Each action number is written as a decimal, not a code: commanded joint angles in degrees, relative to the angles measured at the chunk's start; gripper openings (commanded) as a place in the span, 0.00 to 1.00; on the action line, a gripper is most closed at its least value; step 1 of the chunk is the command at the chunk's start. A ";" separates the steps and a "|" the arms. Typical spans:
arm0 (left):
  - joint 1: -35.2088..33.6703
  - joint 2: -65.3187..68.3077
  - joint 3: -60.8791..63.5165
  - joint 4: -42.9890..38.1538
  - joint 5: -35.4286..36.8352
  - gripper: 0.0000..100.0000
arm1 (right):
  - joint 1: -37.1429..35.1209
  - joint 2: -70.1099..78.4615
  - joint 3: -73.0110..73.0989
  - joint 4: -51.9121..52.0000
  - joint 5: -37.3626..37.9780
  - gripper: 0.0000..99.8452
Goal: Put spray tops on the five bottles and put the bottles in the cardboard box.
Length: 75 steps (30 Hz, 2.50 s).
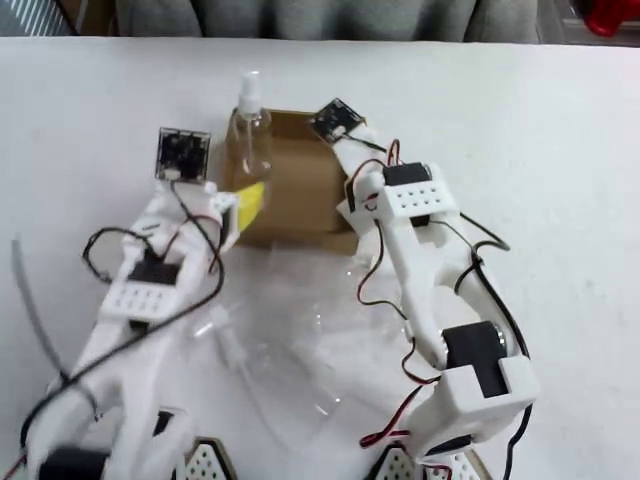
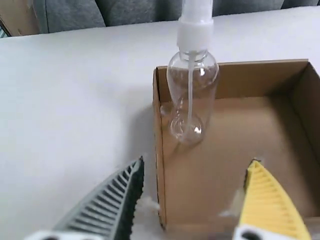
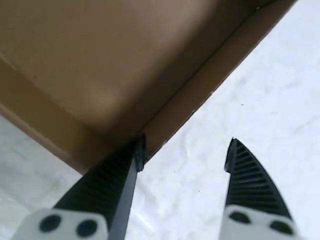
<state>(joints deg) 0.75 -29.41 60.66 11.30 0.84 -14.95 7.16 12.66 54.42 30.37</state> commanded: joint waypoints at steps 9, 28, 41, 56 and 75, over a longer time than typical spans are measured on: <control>0.57 -29.41 1.85 36.75 4.48 0.30 | -0.40 -3.82 -1.76 3.21 0.09 0.22; -4.26 -29.67 15.38 18.99 3.16 0.30 | -0.84 -20.97 -1.67 19.91 -0.35 0.19; -4.18 -29.32 15.30 19.25 -5.19 0.14 | 19.03 -26.68 6.77 36.18 -0.53 0.02; 2.59 -29.23 6.07 35.34 -10.90 0.07 | 40.66 -26.15 39.74 2.33 -0.44 0.02; 25.71 -27.38 -5.19 47.38 -49.49 0.07 | 41.36 -17.10 35.34 0.57 -0.44 0.02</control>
<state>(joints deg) 22.46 -57.10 59.69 60.70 -45.41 26.02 -11.47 51.34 54.51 30.55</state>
